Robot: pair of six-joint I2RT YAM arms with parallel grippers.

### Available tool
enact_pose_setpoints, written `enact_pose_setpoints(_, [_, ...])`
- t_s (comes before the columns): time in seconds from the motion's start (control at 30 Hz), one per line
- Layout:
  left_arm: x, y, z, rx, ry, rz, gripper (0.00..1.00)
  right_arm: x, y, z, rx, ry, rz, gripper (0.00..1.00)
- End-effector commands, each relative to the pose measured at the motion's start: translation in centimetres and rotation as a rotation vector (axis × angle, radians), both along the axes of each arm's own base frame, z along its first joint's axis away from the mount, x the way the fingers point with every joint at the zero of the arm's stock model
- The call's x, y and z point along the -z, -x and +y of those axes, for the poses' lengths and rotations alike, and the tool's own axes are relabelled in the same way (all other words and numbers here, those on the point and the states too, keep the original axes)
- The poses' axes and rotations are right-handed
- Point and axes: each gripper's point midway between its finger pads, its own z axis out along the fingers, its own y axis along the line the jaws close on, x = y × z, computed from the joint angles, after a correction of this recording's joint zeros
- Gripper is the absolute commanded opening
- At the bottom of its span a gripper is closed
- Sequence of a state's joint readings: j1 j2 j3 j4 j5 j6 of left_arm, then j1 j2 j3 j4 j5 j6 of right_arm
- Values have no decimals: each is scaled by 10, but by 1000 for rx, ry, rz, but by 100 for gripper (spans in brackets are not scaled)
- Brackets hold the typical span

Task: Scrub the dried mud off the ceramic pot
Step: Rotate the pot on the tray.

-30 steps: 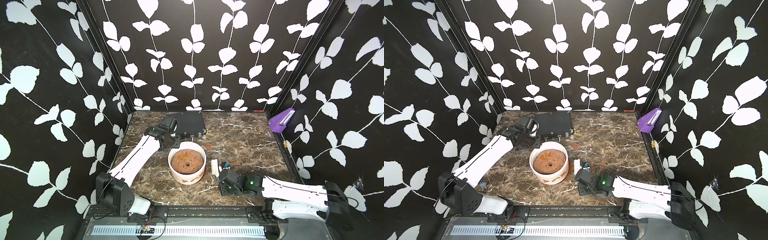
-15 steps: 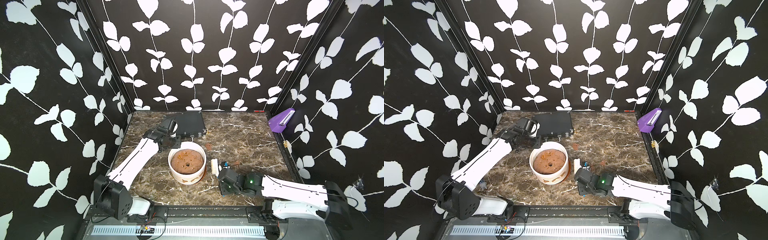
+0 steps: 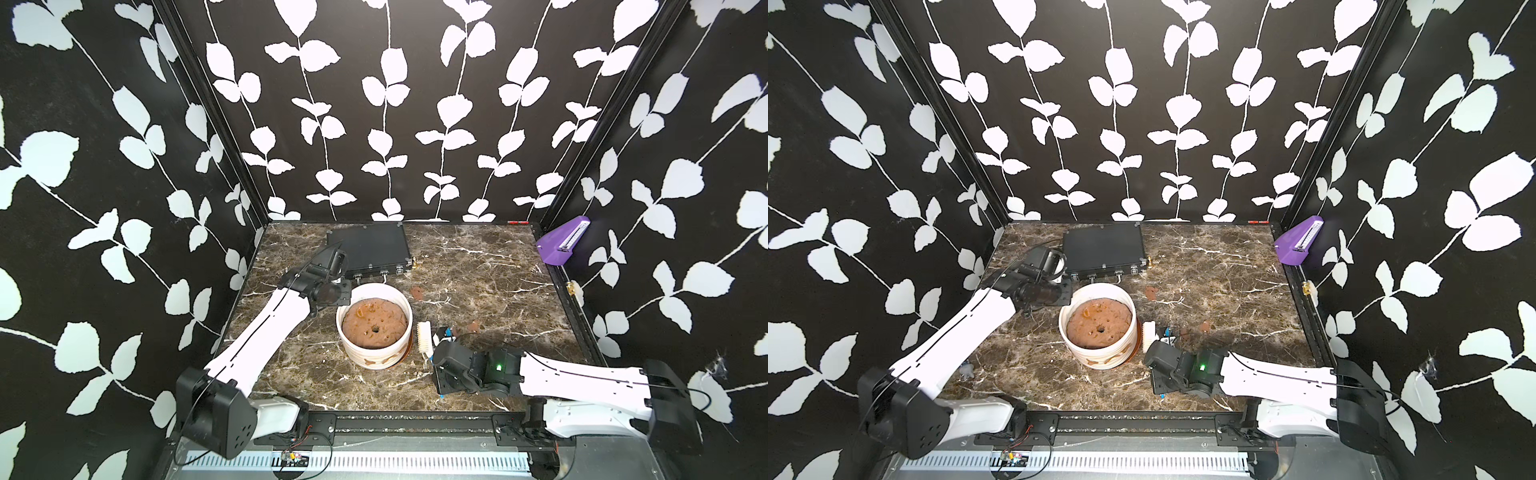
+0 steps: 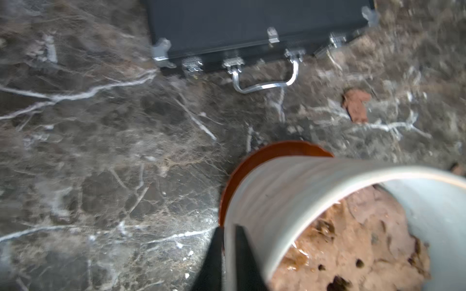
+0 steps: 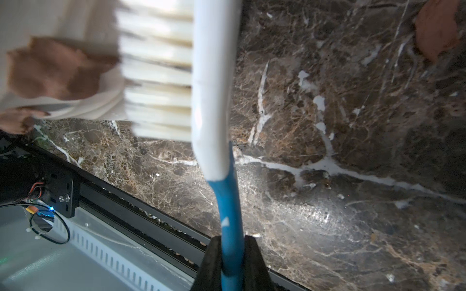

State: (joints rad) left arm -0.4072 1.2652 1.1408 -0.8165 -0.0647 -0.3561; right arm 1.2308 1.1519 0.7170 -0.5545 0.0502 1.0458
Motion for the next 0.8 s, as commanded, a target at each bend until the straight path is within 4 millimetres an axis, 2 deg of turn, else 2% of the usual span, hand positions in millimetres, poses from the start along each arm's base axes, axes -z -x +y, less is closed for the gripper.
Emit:
enact_pose_setpoints(0.0, [-9, 4, -8, 48, 24, -7, 48, -4, -2, 3, 8, -16, -19, 0])
enact_pose_setpoints(0.07, [-21, -6, -14, 80, 23, -44, 55, -4, -3, 0, 12, -6, -27, 0])
enact_pose_setpoints(0.13, [-29, -15, -27, 168, 30, -67, 54, -2, -5, -5, 26, 7, -36, 0])
enact_pose_setpoints(0.2, [-25, -20, -38, 243, 29, -38, 51, -1, -6, -11, 35, 23, -45, 0])
enact_pose_setpoints(0.37, [-11, -12, -60, 368, 28, 32, 48, -7, -10, -19, 47, 21, -58, 0])
enact_pose_setpoints(0.57, [3, -7, -58, 396, -23, 64, 50, -9, -8, -11, 34, -6, -38, 0])
enact_pose_setpoints(0.67, [16, -7, -55, 392, -49, 98, 45, -6, -9, -8, 34, -5, -33, 0])
enact_pose_setpoints(0.77, [27, -7, -44, 355, -105, 128, 41, -7, -9, -5, 32, -9, -34, 0])
